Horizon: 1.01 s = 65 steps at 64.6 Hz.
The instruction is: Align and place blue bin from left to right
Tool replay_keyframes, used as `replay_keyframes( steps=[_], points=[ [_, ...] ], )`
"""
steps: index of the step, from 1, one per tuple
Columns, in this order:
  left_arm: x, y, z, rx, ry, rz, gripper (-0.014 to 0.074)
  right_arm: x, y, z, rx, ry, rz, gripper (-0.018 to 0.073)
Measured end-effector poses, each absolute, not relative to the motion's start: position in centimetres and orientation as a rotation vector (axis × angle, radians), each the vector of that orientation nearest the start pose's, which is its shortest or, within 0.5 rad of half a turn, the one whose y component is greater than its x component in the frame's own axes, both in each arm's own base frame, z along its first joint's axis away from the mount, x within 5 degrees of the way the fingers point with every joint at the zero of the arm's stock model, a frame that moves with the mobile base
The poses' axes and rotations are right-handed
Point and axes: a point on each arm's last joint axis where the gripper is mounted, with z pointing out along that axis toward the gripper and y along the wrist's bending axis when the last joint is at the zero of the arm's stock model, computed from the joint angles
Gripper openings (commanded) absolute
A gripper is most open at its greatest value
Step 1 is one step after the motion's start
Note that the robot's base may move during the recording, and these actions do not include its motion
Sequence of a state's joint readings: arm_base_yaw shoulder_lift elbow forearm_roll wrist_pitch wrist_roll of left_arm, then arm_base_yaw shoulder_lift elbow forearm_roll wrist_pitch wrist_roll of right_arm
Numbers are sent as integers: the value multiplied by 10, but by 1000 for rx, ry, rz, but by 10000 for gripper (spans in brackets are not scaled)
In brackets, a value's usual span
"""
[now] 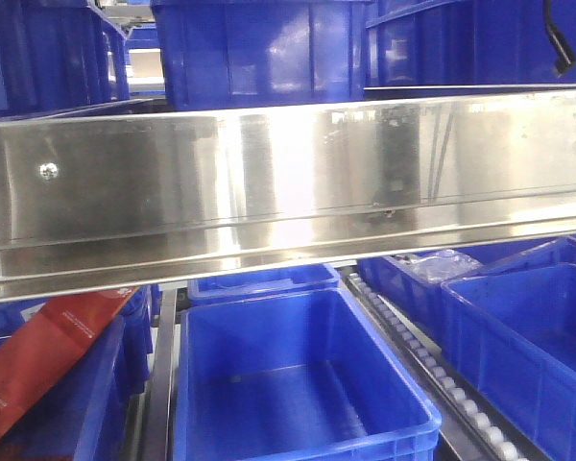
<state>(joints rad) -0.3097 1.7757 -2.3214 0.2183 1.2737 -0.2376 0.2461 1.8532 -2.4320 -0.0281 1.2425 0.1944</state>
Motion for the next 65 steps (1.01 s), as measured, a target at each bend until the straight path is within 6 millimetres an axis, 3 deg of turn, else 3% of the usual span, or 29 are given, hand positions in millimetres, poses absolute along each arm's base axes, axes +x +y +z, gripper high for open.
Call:
replay_keyframes(
  steps=[50, 65],
  points=[
    [345, -94, 504, 42, 2199, -86, -16, 365, 88, 506, -47, 2157, 219, -78],
    [365, -109, 480, 60, 2274, -183, -16, 379, 69, 495, -22, 2186, 163, -78]
  ],
)
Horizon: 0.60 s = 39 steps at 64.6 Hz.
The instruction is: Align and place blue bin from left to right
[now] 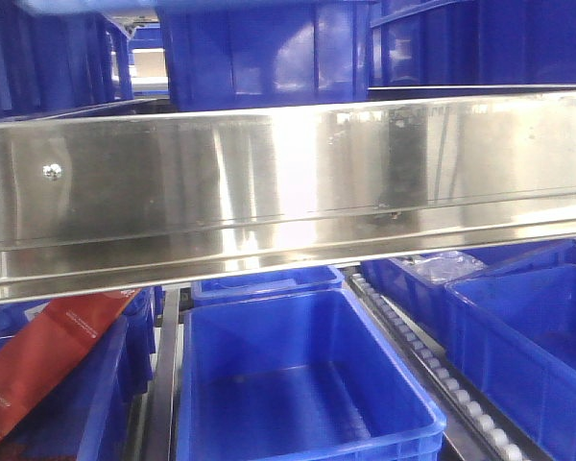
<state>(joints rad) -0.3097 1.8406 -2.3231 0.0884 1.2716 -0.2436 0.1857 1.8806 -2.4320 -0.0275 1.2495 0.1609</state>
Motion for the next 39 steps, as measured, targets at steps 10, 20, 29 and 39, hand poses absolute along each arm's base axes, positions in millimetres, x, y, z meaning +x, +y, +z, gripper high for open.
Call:
replay_keyframes(
  steps=[10, 20, 29, 39],
  points=[
    [383, -116, 463, 30, 2299, -205, -16, 398, 59, 477, -3, 2231, 143, -78],
    [400, -120, 450, 28, 2281, -201, -16, 421, 55, 455, 12, 2251, 136, -76],
    [410, -123, 437, 24, 2299, -190, -16, 444, 55, 436, 6, 2227, 130, 19],
    [422, -127, 420, 24, 2337, -179, 33, 462, 53, 422, 2, 2190, 108, 214]
  ],
)
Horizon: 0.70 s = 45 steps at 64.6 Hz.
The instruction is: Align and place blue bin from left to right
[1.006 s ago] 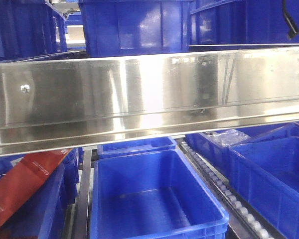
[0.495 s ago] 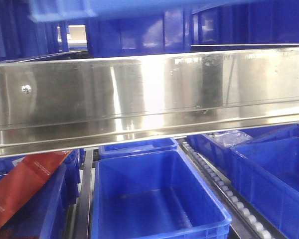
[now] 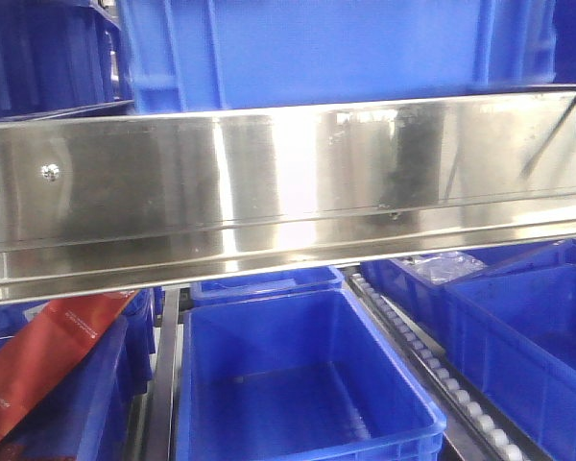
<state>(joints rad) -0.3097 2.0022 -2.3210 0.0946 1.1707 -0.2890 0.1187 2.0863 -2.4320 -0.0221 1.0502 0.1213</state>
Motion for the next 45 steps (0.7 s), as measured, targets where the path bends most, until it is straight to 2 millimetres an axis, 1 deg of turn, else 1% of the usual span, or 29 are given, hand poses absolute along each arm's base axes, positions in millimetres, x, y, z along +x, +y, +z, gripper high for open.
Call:
replay_keyframes(
  steps=[8, 15, 18, 22, 31, 37, 39, 42, 45],
  points=[
    [426, -127, 414, 20, 2347, -159, 202, 466, 47, 428, 10, 2125, 83, 337],
    [426, -124, 416, 39, 2338, -117, 425, 467, 44, 430, 13, 2108, 65, 419],
    [425, -124, 419, 42, 2325, -118, 524, 467, 44, 430, 13, 2108, 65, 440],
    [424, -123, 421, 44, 2317, -116, 622, 467, 44, 430, 13, 2108, 65, 455],
    [420, -122, 426, 42, 2314, -115, 600, 462, 44, 436, 14, 2104, 66, 456],
    [413, -119, 435, 41, 2300, -118, 599, 451, 42, 447, 16, 2102, 66, 441],
    [408, -118, 441, 41, 2292, -120, 599, 448, 42, 451, 17, 2099, 66, 424],
    [403, -116, 448, 39, 2277, -124, 599, 441, 41, 458, 18, 2094, 67, 373],
    [395, -114, 457, 38, 2258, -127, 599, 434, 41, 466, 19, 2086, 67, 287]
  ],
)
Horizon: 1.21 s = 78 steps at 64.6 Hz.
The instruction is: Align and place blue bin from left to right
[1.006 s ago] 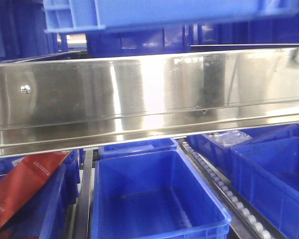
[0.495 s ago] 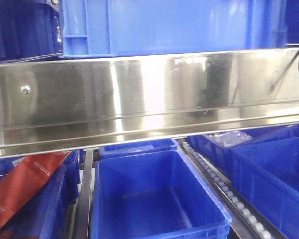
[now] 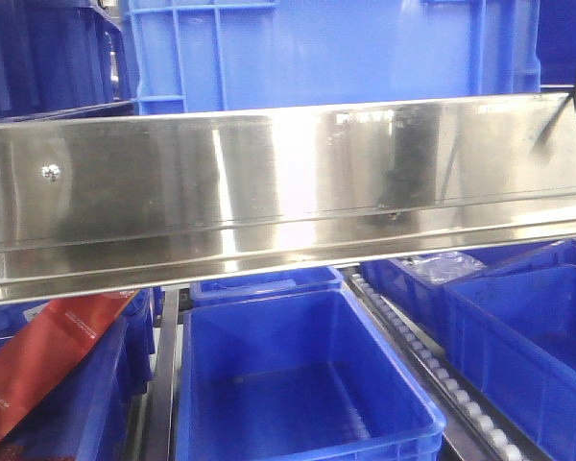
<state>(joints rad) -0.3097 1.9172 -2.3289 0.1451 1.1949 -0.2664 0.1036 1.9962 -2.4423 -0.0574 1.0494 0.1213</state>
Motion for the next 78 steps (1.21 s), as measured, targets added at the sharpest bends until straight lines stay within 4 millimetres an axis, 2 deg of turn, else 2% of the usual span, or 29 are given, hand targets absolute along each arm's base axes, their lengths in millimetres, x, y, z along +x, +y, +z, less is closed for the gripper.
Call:
replay_keyframes(
  steps=[8, 11, 13, 22, 28, 34, 47, 57, 71, 78],
  points=[
    [374, -106, 481, 42, 2214, -126, 567, 414, 39, 485, 22, 2072, 71, 43],
    [366, -104, 489, 62, 2196, -118, 515, 406, 38, 492, 23, 2066, 72, -69],
    [361, -102, 494, 73, 2183, -112, 473, 401, 37, 496, 24, 2068, 74, -107],
    [345, -96, 510, 120, 2143, -88, 157, 377, 35, 513, 27, 2072, 77, -88],
    [335, -93, 516, 134, 2132, -80, -41, 370, 34, 517, 27, 2082, 75, -88],
    [327, -90, 517, 141, 2139, -72, 5, 370, 34, 514, 27, 2097, 73, -88],
    [306, -83, 507, 155, 2189, -58, 4, 383, 39, 496, 17, 2119, 108, -88],
    [285, -77, 505, 170, 2114, -70, 4, 387, 39, 487, -3, 2077, 104, -88],
    [260, -71, 490, 190, 2022, -89, 4, 382, 39, 477, -48, 2015, 83, -88],
    [246, -67, 483, 198, 1974, -101, 4, 371, 40, 473, -84, 1970, 71, -88]
  ],
)
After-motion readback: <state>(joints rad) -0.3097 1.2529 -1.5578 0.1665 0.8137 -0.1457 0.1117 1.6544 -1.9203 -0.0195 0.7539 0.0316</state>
